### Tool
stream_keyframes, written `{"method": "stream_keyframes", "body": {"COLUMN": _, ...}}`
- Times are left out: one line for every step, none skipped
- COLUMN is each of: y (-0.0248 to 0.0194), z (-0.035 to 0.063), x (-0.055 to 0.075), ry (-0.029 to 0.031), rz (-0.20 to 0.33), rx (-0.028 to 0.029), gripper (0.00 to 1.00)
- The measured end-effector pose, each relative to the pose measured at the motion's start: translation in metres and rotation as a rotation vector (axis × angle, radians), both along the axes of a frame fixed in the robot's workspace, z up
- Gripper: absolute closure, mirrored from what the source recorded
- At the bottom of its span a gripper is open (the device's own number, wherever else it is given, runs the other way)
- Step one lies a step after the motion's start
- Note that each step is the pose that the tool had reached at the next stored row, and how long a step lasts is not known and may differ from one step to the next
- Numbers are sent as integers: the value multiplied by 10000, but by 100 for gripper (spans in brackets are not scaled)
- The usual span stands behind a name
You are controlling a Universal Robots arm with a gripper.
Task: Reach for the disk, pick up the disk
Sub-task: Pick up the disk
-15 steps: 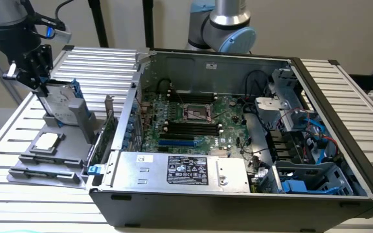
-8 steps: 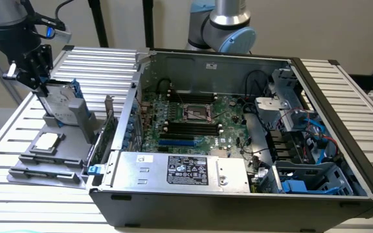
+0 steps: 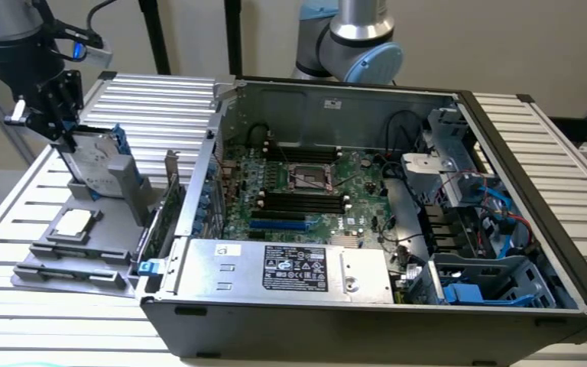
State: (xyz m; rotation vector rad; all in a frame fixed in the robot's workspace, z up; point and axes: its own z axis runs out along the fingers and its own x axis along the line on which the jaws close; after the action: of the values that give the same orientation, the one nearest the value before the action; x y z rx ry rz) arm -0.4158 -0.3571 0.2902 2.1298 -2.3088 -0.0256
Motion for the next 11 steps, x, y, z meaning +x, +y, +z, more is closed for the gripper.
{"method": "stream_keyframes", "body": {"y": 0, "z": 2, "x": 0, "ry": -1, "rz": 0, "rx": 0, "gripper": 67}}
{"method": "stream_keyframes", "body": {"y": 0, "z": 5, "x": 0, "ry": -2, "rz": 0, "rx": 0, "gripper": 67}}
{"method": "stream_keyframes", "body": {"y": 0, "z": 12, "x": 0, "ry": 0, "rz": 0, "rx": -1, "gripper": 67}}
{"method": "stream_keyframes", "body": {"y": 0, "z": 21, "x": 0, "ry": -1, "rz": -1, "rx": 0, "gripper": 67}}
{"method": "stream_keyframes", "body": {"y": 0, "z": 33, "x": 0, "ry": -2, "rz": 0, "rx": 1, "gripper": 67}}
{"method": "stream_keyframes", "body": {"y": 0, "z": 47, "x": 0, "ry": 0, "rz": 0, "rx": 0, "gripper": 67}}
{"method": "stream_keyframes", "body": {"y": 0, "z": 61, "x": 1, "ry": 0, "rz": -1, "rx": 0, "gripper": 67}}
{"method": "stream_keyframes", "body": {"y": 0, "z": 77, "x": 1, "ry": 1, "rz": -1, "rx": 0, "gripper": 67}}
{"method": "stream_keyframes", "body": {"y": 0, "z": 94, "x": 2, "ry": 1, "rz": 0, "rx": 0, "gripper": 67}}
{"method": "stream_keyframes", "body": {"y": 0, "z": 112, "x": 3, "ry": 0, "rz": 0, "rx": 0, "gripper": 67}}
{"method": "stream_keyframes", "body": {"y": 0, "z": 134, "x": 5, "ry": 0, "rz": 0, "rx": 0, "gripper": 67}}
